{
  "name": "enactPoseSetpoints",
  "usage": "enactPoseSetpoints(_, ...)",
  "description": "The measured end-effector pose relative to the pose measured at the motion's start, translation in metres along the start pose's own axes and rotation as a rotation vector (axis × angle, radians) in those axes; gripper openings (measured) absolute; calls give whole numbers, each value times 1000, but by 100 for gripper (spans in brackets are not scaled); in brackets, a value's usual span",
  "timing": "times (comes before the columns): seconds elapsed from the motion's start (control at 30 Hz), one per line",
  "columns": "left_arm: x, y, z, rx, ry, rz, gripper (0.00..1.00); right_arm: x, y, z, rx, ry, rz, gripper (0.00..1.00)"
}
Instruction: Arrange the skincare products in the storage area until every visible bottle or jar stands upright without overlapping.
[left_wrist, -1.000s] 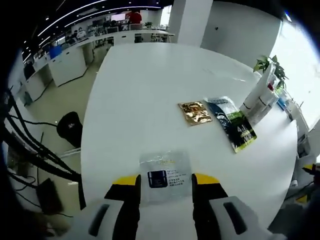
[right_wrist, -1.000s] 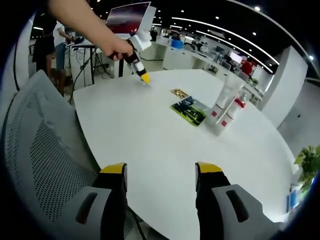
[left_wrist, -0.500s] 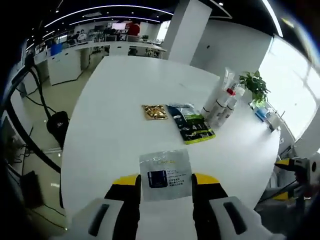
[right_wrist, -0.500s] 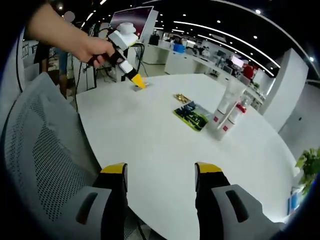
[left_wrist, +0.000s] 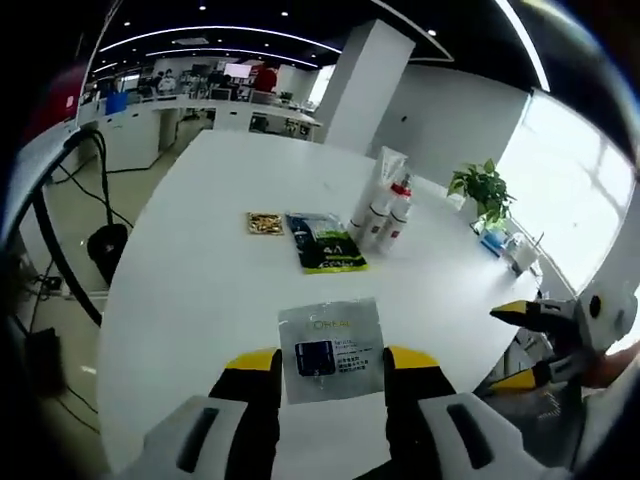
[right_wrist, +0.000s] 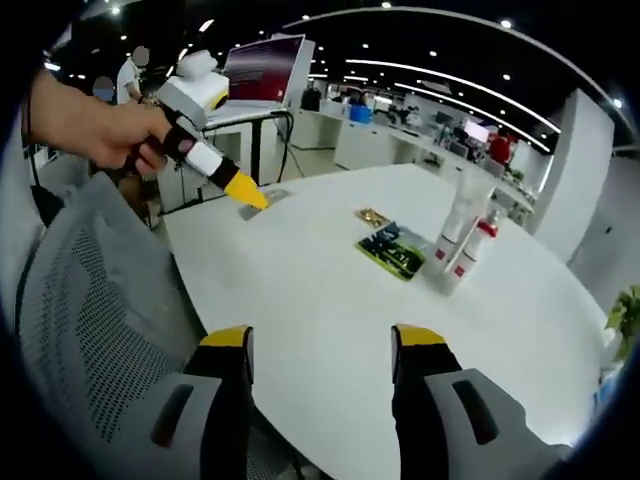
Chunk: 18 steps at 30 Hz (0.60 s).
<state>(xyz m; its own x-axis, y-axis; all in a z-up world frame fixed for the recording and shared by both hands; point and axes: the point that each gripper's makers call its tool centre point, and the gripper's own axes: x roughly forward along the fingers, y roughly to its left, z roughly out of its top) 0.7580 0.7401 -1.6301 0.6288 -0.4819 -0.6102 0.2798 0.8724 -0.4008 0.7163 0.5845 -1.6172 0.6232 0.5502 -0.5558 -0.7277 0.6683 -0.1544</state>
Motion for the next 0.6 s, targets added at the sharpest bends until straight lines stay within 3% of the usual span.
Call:
enactPoseSetpoints(0.13,-5,-24,-12,10,-17,-33,42,-3,3,7,38,-39,28,53)
enactPoseSetpoints(0.3,-10,-53,-19,78,-44,-76,42,-6,4,16,117,-90,52,54)
enactPoseSetpoints(0.5,-16,-71,-25,174,-67,-92,42,-14,10,27,226,-152,119,51)
enactPoseSetpoints(0.6,-20,-79,-30,177,-70,-119,42,-17,17,32,264,-168,167,51)
